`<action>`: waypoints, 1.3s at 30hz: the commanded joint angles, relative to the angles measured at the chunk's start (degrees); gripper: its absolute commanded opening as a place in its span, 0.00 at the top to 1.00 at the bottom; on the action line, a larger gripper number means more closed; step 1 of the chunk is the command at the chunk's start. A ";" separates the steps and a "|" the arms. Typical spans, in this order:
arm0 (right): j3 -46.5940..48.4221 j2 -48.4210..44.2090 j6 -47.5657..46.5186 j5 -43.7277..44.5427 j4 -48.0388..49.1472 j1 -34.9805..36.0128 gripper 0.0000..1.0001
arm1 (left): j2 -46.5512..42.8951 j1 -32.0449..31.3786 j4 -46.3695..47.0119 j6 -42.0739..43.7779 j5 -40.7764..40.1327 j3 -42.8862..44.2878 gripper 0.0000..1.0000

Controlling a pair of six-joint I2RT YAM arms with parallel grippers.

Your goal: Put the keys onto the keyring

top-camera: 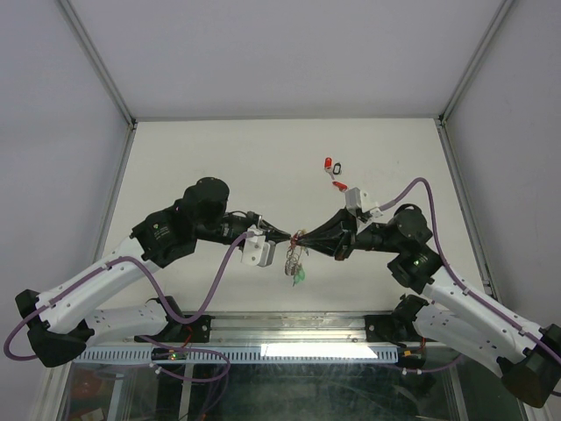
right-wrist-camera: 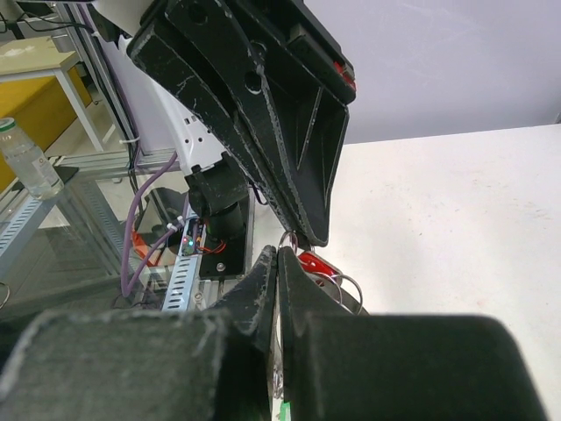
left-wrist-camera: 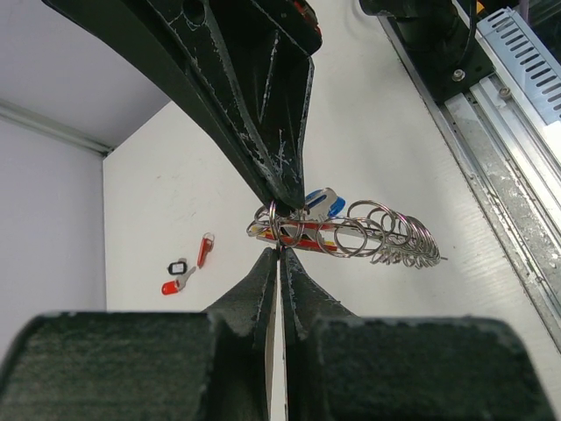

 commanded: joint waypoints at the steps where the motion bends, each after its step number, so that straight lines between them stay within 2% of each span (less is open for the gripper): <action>1: 1.16 -1.97 1.22 0.78 7.43 0.04 1.00 | 0.40 -0.62 1.51 0.53 0.79 0.58 1.00; 27: -1.36 -2.23 3.33 6.21 13.19 0.04 1.00 | 1.46 -0.62 1.55 0.70 1.66 1.94 1.00; 33: -0.89 -3.06 2.09 5.80 10.76 0.05 1.00 | -1.04 -0.63 4.42 -1.78 -0.29 0.84 0.78; 39: -0.40 -3.42 1.10 4.78 8.82 0.04 1.00 | -3.38 -0.63 10.66 -6.34 -0.59 -2.59 0.76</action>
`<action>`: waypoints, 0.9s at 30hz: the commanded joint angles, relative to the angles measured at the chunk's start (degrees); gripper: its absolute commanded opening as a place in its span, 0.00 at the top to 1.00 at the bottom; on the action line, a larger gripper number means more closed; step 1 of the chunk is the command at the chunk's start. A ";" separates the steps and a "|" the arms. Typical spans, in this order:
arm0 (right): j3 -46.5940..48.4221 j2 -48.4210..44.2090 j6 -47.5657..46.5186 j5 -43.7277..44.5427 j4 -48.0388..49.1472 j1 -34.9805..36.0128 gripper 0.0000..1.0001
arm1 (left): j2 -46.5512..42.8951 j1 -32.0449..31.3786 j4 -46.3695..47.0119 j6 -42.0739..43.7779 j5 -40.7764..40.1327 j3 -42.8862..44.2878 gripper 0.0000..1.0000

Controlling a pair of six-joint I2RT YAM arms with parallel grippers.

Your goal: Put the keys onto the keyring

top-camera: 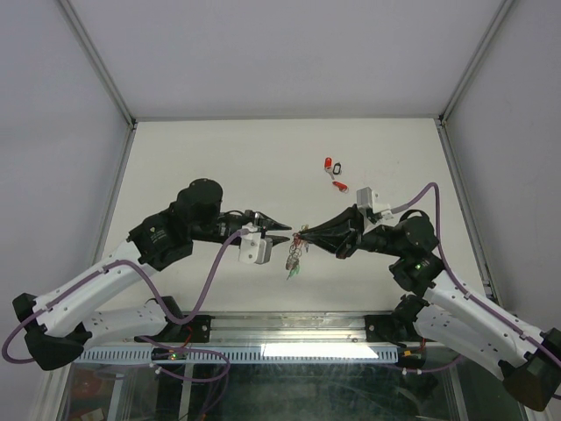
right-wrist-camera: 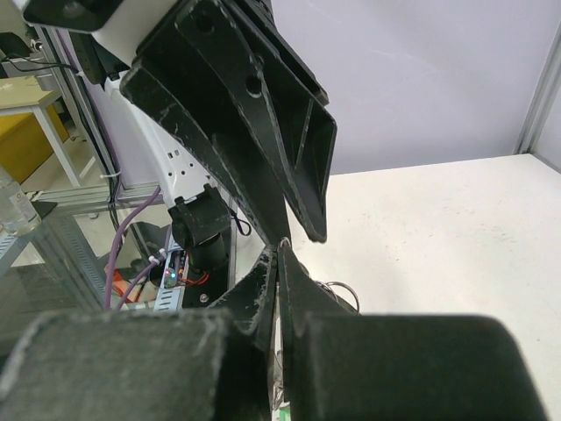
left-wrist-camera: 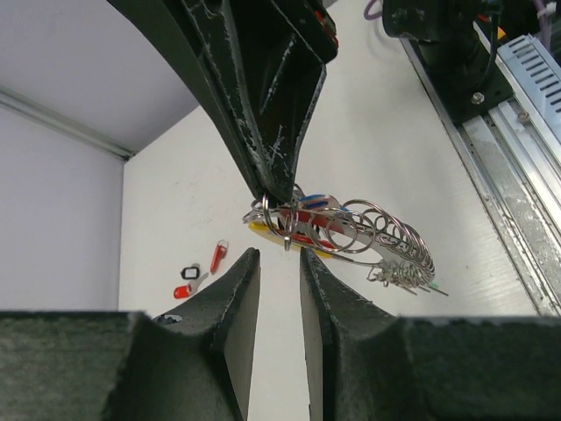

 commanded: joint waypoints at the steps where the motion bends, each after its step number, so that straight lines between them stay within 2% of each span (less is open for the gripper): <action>1: 2.06 -1.27 -1.53 -0.15 1.97 0.04 1.00 | -2.72 -0.67 8.00 -4.41 0.18 -2.05 0.77; 6: 2.29 -1.22 -1.99 -0.85 1.22 0.04 1.00 | -2.51 -0.62 11.33 -6.61 3.00 -3.01 0.78; 21: 2.39 -1.76 -1.99 -1.41 1.13 0.04 1.00 | -0.14 -0.62 11.43 -7.83 4.72 -3.83 0.74; 27: 2.35 -1.79 -1.93 -1.57 1.23 0.04 1.00 | 0.52 -0.62 11.41 -8.09 5.12 -3.88 0.76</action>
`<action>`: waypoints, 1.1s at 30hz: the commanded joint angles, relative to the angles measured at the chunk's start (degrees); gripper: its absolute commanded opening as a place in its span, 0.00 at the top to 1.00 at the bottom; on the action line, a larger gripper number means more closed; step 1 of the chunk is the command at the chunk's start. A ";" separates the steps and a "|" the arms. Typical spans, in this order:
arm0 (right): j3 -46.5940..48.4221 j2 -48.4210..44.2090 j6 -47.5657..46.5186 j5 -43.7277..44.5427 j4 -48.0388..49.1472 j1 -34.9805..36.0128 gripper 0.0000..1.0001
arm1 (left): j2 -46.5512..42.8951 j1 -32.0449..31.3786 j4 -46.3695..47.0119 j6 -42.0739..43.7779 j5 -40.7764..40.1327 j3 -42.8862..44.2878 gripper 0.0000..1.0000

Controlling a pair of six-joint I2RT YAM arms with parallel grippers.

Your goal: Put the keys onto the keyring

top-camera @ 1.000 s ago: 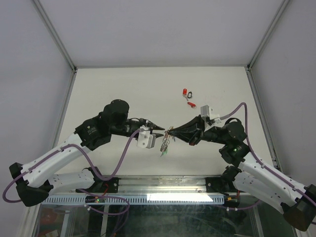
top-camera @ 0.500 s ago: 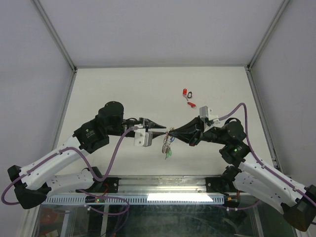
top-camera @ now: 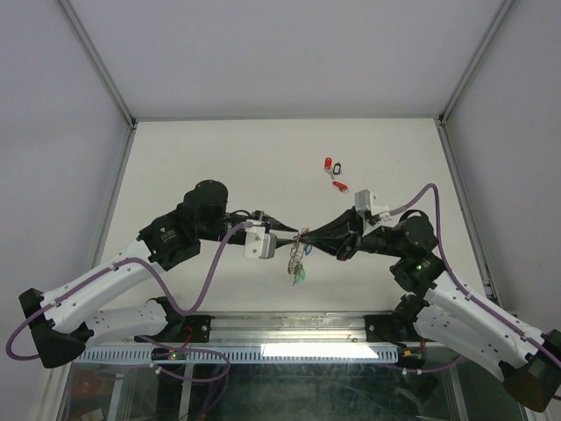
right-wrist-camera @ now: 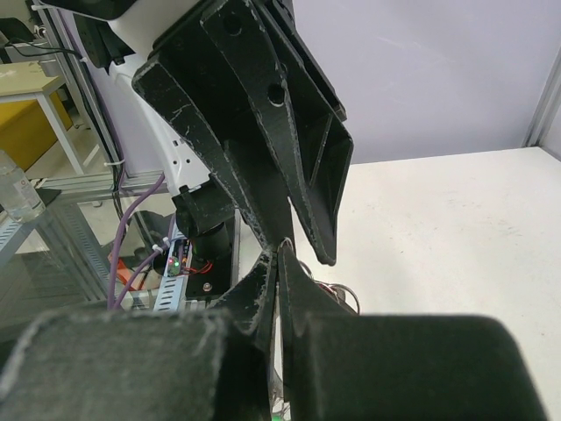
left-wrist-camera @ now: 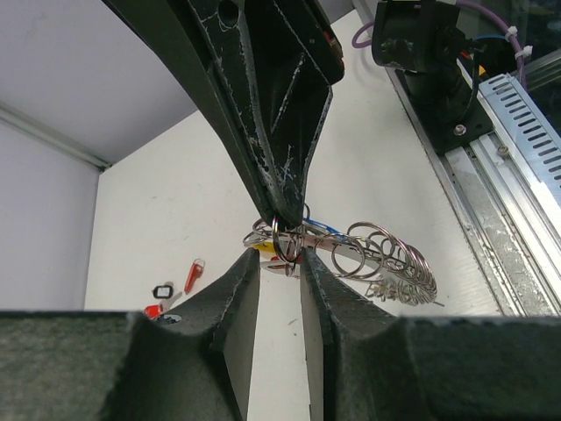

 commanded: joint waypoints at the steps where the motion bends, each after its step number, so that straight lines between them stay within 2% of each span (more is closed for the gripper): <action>1: 2.38 -1.12 -0.56 -0.25 3.60 0.04 1.00 | 0.40 -0.64 2.78 -1.09 2.72 0.15 0.77; 5: 2.14 -0.96 -0.38 -0.51 3.79 0.04 1.00 | 1.13 -0.64 2.78 -1.10 3.29 0.51 0.85; 9: 1.77 -1.00 -0.52 -0.53 3.55 0.04 1.00 | 1.82 -0.62 2.76 -1.03 3.74 1.14 0.99; 16: 2.47 -2.07 -3.88 0.68 -1.57 0.04 1.00 | 1.86 -0.61 0.35 0.35 -0.32 2.30 1.00; 20: 4.82 -3.12 -8.73 2.55 -9.51 0.04 0.78 | 3.53 -0.54 -6.25 3.25 -3.88 6.01 1.00; 26: 10.25 -2.43 -14.09 4.86 -22.01 0.04 0.70 | 6.36 -0.54 -16.12 8.16 -8.85 11.09 1.00; 33: 19.66 4.84 -17.71 7.60 -36.89 0.04 0.64 | 11.12 -0.63 -27.53 14.65 -14.29 18.69 1.00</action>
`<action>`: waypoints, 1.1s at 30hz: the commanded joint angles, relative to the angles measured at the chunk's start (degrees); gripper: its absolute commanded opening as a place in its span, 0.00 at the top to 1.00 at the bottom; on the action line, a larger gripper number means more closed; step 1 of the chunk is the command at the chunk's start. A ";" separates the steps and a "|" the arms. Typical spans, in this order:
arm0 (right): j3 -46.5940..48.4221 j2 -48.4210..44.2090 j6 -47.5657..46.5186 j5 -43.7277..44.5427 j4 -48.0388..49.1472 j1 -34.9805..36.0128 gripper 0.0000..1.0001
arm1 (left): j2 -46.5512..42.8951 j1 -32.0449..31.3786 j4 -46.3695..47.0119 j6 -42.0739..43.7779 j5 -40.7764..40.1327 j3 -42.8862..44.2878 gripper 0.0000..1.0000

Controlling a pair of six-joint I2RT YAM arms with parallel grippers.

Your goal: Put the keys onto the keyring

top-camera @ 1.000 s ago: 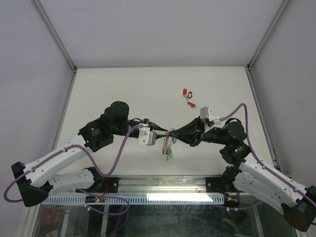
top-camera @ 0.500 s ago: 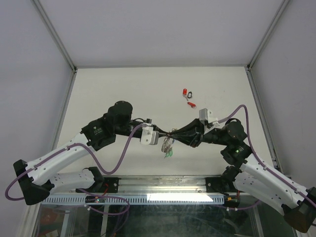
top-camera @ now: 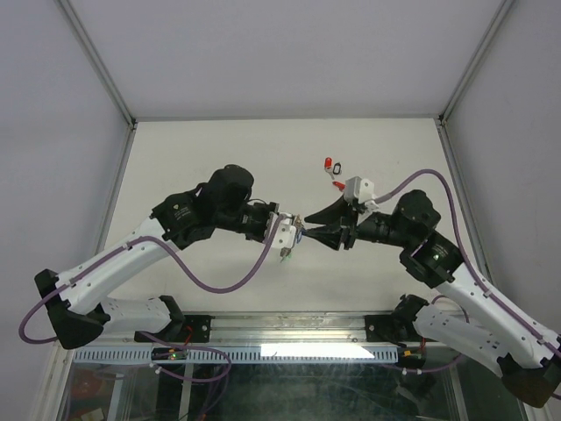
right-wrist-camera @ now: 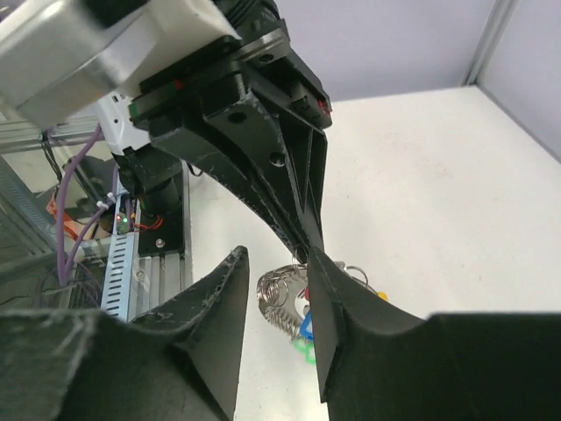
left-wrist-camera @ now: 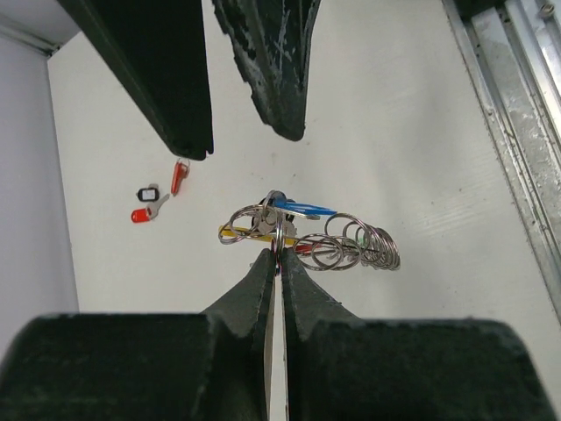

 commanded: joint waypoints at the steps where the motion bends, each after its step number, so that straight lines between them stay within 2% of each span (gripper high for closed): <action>1: 6.06 4.37 -2.35 2.24 -9.55 0.06 0.64 | 2.27 -0.62 -7.57 6.16 -4.40 6.95 1.00; 9: 10.80 10.93 3.26 0.88 -12.20 0.04 0.60 | 7.33 -1.22 -17.55 10.83 -8.38 14.22 1.00; 16: 12.77 14.73 7.59 -0.79 -12.29 0.04 0.60 | 7.85 -2.07 -17.85 11.03 -8.64 14.97 1.00; 33: 12.95 18.70 11.45 -2.69 -10.90 0.04 0.63 | 8.59 -2.56 -17.96 11.21 -7.61 15.64 1.00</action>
